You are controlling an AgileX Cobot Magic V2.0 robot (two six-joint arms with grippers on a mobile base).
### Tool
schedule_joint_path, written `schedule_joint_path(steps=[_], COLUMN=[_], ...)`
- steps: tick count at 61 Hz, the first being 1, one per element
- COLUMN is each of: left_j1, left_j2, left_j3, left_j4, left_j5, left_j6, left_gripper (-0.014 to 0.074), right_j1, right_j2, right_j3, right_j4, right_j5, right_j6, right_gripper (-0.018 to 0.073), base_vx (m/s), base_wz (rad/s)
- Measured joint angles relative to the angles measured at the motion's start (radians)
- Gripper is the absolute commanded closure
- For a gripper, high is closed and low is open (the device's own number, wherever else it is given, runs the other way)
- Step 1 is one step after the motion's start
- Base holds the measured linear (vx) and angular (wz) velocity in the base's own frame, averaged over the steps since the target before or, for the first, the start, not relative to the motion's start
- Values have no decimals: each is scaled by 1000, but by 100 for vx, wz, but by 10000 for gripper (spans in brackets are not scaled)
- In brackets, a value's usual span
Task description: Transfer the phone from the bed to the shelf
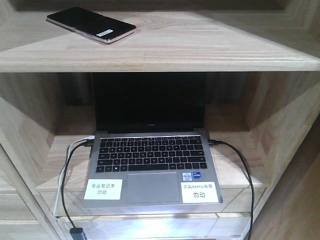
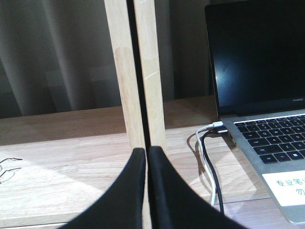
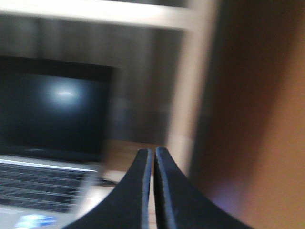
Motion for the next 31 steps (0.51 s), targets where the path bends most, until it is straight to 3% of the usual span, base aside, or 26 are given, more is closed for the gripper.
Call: schedule_joint_path(steps=[19, 31], left_j1=[0, 0], left_j2=[0, 0], left_j3=[0, 0], left_j4=[0, 0], left_j5=[0, 0], left_j6=[0, 0], left_gripper=[596, 596], right_j1=[-32, -32], right_j2=[-91, -91], right_j3=[215, 244], right_j4=[-3, -34], right_j5=[-100, -157], right_j6=[11, 25], right_gripper=[563, 563], base_vx=[0, 0], base_wz=[0, 0])
